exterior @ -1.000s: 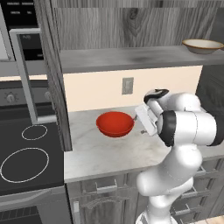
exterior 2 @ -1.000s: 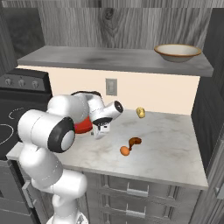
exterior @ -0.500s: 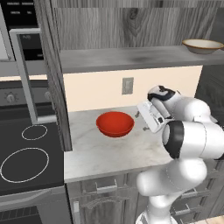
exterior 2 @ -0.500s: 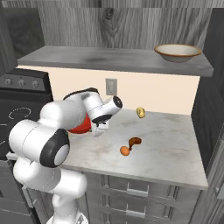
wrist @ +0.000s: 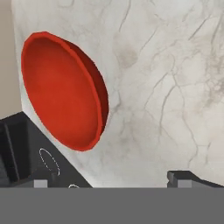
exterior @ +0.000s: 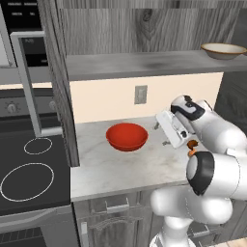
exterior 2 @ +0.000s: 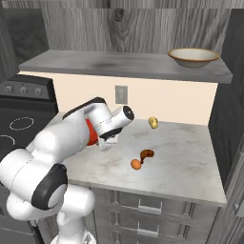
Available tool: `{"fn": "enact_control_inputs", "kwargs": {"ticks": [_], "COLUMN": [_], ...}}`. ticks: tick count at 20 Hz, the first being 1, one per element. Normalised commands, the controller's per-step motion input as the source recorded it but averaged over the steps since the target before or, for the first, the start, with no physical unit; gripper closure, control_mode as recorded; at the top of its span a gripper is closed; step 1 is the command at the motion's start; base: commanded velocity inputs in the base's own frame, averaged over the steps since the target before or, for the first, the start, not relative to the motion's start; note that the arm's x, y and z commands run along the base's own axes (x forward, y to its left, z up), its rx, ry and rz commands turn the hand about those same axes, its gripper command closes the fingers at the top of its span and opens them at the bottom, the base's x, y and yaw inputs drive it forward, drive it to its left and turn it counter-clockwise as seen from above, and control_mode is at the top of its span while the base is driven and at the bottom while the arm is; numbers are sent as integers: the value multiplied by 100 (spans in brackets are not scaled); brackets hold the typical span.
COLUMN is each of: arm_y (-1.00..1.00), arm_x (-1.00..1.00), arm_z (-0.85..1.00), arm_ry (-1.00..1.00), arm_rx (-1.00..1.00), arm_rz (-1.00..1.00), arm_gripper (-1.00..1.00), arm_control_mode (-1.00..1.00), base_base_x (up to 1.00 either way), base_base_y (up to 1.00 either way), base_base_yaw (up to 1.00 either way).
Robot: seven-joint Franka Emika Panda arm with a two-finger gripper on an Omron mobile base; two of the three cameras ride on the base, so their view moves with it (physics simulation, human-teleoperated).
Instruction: Pick both bowls and place them on the counter. Then place the egg in one bowl and place the chicken drumstick in the other bowl.
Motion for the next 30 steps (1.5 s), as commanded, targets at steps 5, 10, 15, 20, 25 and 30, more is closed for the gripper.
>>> {"fn": "enact_control_inputs", "kwargs": {"ticks": [5,10,15,20,25,30], "arm_y": [-8,-8,-13,-15,-14,-14], "arm_x": [-35,-28,-28,-28,-22,-16], "arm_z": [30,37,40,39,39,41], "arm_ry": [-18,-15,-6,-3,0,2], "arm_rx": [0,0,0,0,0,0], "arm_rz": [-2,-5,-7,-8,-14,-17], "arm_gripper": [-100,-100,-100,-100,-100,-100], "arm_control_mode": [-100,-100,-100,-100,-100,-100], "base_base_x": [0,0,0,0,0,0], "base_base_y": [0,0,0,0,0,0], "base_base_yaw": [0,0,0,0,0,0]}}
